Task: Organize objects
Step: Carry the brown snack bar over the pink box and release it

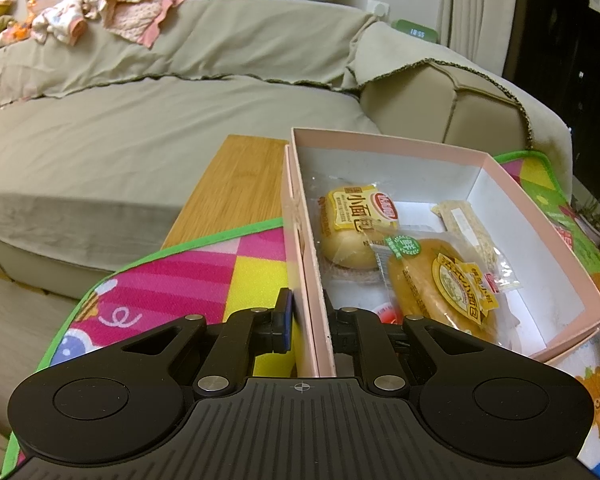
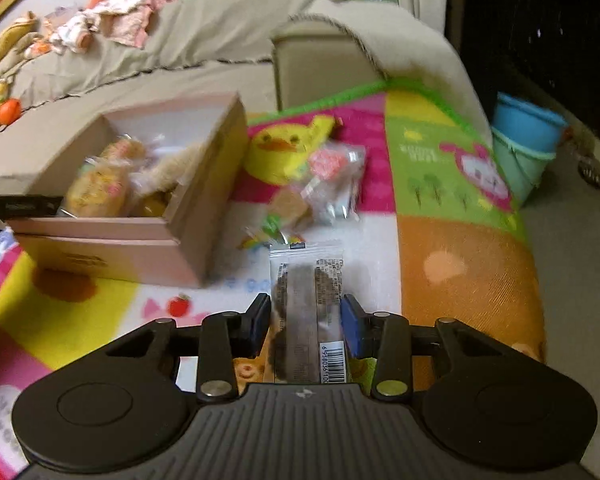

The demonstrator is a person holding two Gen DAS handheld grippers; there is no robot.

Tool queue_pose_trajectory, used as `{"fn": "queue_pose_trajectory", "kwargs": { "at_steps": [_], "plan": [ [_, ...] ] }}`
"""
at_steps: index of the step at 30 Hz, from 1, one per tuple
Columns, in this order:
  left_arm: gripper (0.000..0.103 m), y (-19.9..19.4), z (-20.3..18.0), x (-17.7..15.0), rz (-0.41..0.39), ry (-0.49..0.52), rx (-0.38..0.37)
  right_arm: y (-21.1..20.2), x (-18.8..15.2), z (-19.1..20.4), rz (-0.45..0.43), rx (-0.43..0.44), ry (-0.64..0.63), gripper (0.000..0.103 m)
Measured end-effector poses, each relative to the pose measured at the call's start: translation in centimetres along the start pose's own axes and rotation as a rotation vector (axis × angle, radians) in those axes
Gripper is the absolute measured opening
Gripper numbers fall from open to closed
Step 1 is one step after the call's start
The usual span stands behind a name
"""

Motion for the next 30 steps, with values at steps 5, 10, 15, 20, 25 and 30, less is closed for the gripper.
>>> {"fn": "queue_pose_trajectory", "kwargs": {
  "at_steps": [5, 10, 15, 20, 25, 30],
  "plan": [
    [0.014, -0.1, 0.1, -0.1, 0.000, -0.002, -0.002, -4.6, 4.5, 2.0, -0.113, 0.087, -0.002, 0.038],
    [0.014, -0.1, 0.2, -0.1, 0.001, 0.000, -0.003, -6.3, 10.0, 5.3, -0.178, 0.219, -0.003, 0.038],
    [0.014, -0.1, 0.2, -0.2, 0.001, 0.002, -0.005, -4.1, 14.5, 9.5, -0.169, 0.300, -0.003, 0.038],
    [0.015, -0.2, 0.2, -0.2, 0.003, 0.006, -0.010, 0.1, 17.0, 13.0, -0.126, 0.333, 0.025, 0.040],
    [0.015, -0.2, 0.2, -0.2, 0.003, 0.008, -0.013, 3.5, 17.5, 14.8, -0.091, 0.339, 0.044, 0.049],
    [0.015, -0.2, 0.1, -0.2, 0.002, 0.005, -0.013, 3.8, 16.3, 12.1, -0.086, 0.301, 0.086, 0.058]
  ]
}}
Point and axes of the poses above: each gripper's, at about its wrist camera, not at the fingertips, and y roughly the way its jaws point, z to its left, x to its top, the point moved 8 cm from there along y, roughly the way its jaws point
